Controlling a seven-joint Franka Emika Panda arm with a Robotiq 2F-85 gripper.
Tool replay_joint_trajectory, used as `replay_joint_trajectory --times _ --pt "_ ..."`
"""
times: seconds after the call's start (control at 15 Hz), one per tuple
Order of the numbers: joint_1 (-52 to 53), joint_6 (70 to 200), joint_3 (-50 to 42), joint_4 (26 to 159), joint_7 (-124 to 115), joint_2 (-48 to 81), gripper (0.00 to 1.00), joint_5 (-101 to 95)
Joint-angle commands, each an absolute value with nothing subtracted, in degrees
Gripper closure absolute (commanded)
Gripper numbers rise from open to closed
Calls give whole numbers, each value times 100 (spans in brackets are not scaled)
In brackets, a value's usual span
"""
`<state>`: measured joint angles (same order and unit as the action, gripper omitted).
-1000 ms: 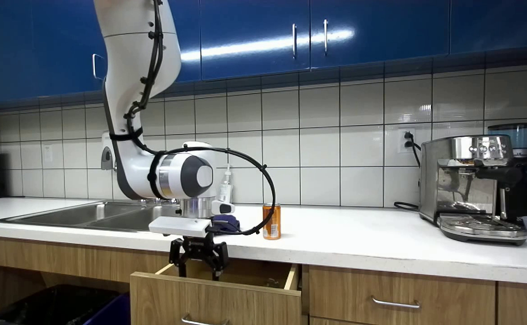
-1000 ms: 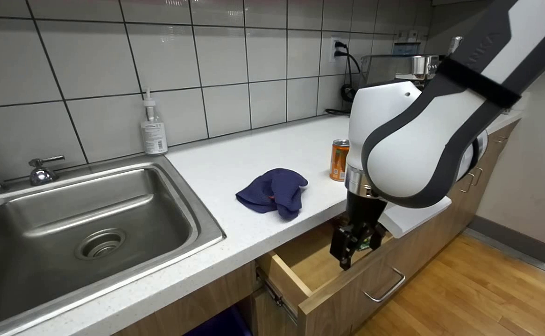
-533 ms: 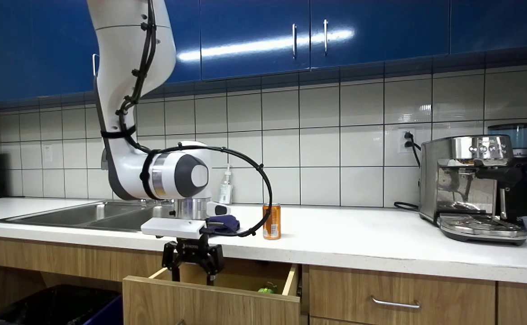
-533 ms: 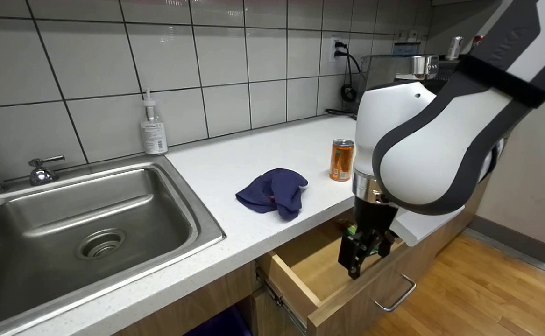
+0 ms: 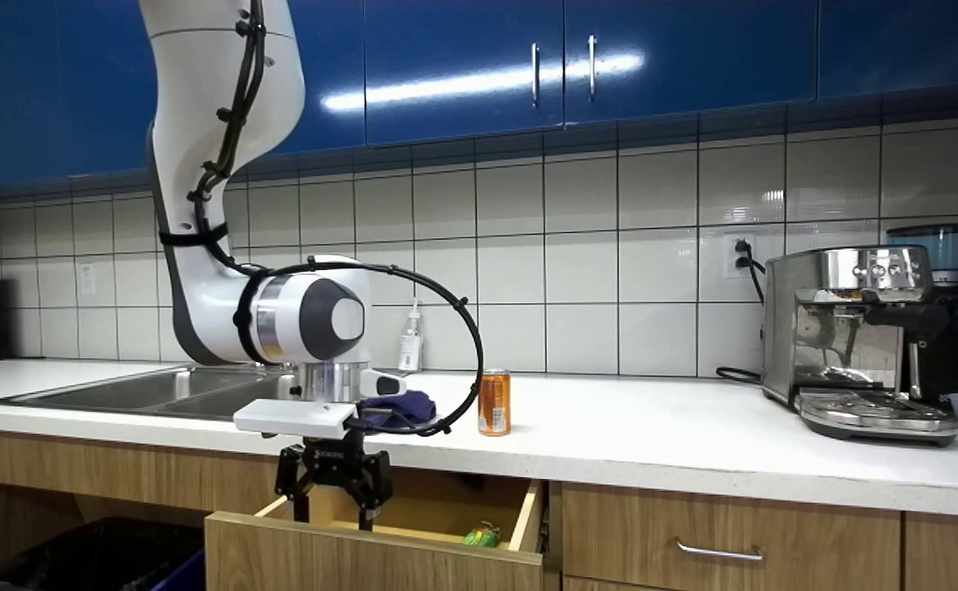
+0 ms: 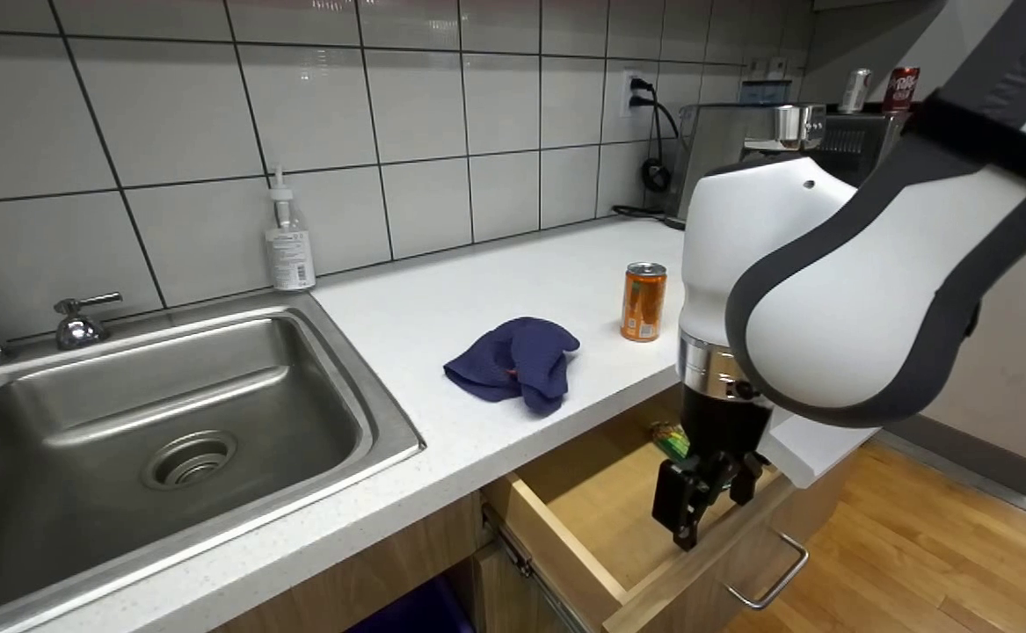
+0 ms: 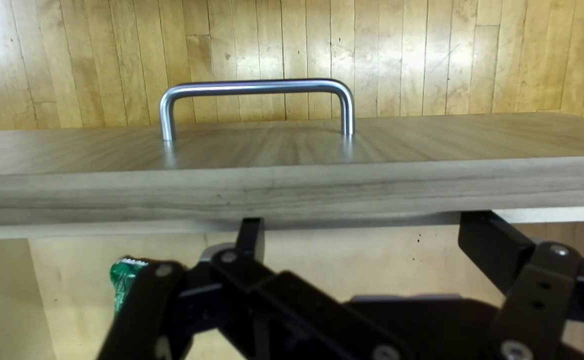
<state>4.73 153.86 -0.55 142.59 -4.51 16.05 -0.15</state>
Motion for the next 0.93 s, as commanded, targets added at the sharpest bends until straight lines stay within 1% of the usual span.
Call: replay_joint_trajectory --times 0.0,0.4,0.87 --pt "574 15157 24 14456 -792 1464 0 -35" --pt "545 14890 -68 14306 -899 1286 0 -126" --pt "436 14090 -66 13948 -857 834 0 -156"
